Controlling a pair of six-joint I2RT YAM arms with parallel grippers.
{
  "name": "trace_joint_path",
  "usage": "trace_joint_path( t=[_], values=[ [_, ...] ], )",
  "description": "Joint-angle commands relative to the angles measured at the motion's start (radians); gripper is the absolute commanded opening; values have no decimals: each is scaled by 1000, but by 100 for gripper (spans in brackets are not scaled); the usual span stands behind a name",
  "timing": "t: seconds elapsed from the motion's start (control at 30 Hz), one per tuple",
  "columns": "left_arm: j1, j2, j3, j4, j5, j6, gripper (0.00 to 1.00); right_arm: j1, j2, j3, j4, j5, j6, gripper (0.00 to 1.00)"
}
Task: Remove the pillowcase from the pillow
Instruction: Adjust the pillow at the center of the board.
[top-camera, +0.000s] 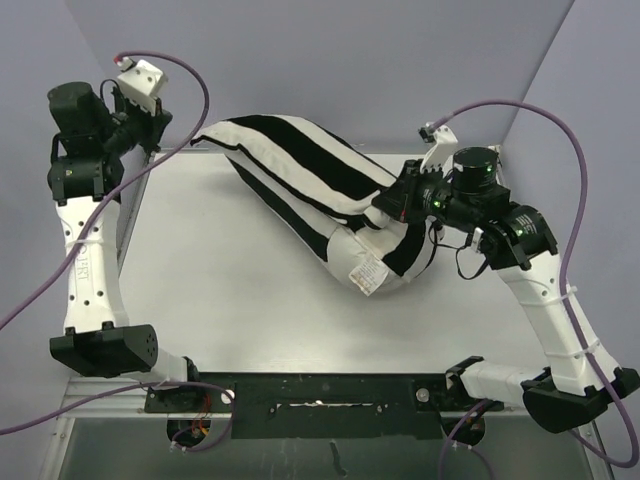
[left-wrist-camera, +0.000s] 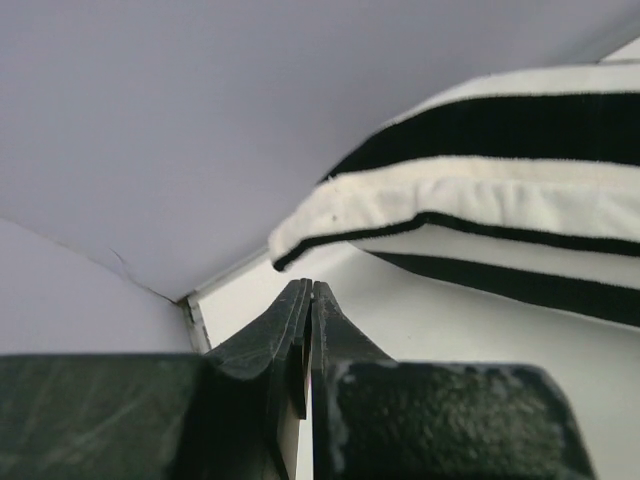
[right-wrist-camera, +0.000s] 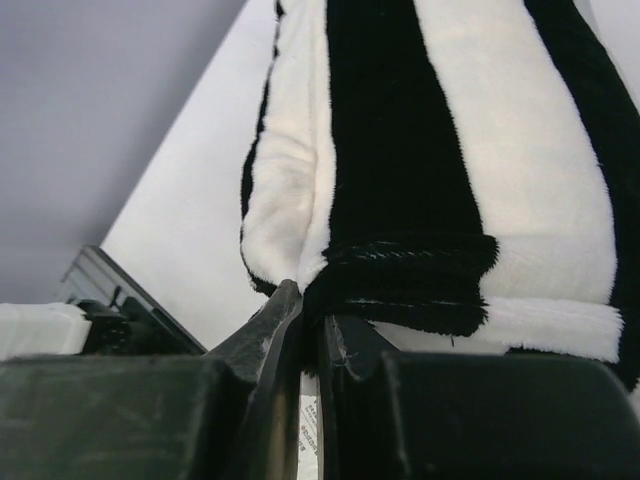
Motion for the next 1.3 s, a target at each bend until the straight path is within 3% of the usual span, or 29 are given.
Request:
trace_joint_path(
  t=[0.0, 0.07, 0.1, 0.17, 0.2, 0.23, 0.27, 0.37, 0.47, 0.67, 0.83, 1.07, 1.17, 1.23, 1.27],
  values=[
    [4, -80, 168, -45, 62, -50, 0, 3, -111, 135, 278, -159, 161, 0],
    [-16, -70, 207, -113, 141, -56, 0, 2, -95, 175, 305, -159, 194, 0],
    [-38, -66, 214, -161, 184, -36, 12, 1, -71, 206, 303, -145, 197, 0],
    [-101, -67, 180, -269, 257, 39, 61, -7, -5, 284, 273, -99, 191, 0],
    [-148, -76, 139, -309, 271, 76, 78, -26, 44, 331, 252, -93, 196, 0],
    [-203, -85, 90, -353, 275, 136, 91, -62, 95, 375, 236, -118, 219, 0],
    [-266, -94, 43, -398, 257, 211, 97, -155, 153, 404, 246, -198, 279, 0],
    [-442, -86, -78, -419, 105, 316, 98, -291, 294, 394, 381, -385, 460, 0],
    [-514, -15, -108, -352, -85, 363, 98, -345, 350, 375, 356, -331, 431, 0],
    [-516, 208, 19, -125, -307, 499, 98, -437, 379, 230, 328, -209, 350, 0],
    [-515, 370, 115, -8, -385, 580, 98, -473, 398, 161, 293, -153, 278, 0],
    [-538, 458, 162, 29, -356, 641, 98, -486, 391, 104, 290, -163, 244, 0],
    [-549, 465, 107, 59, -382, 691, 87, -487, 376, 68, 308, -176, 244, 0],
    [-555, 464, 67, 78, -396, 700, 72, -486, 361, 47, 325, -189, 250, 0],
    [-555, 458, 36, 98, -392, 693, 59, -486, 353, 42, 336, -196, 252, 0]
  ],
)
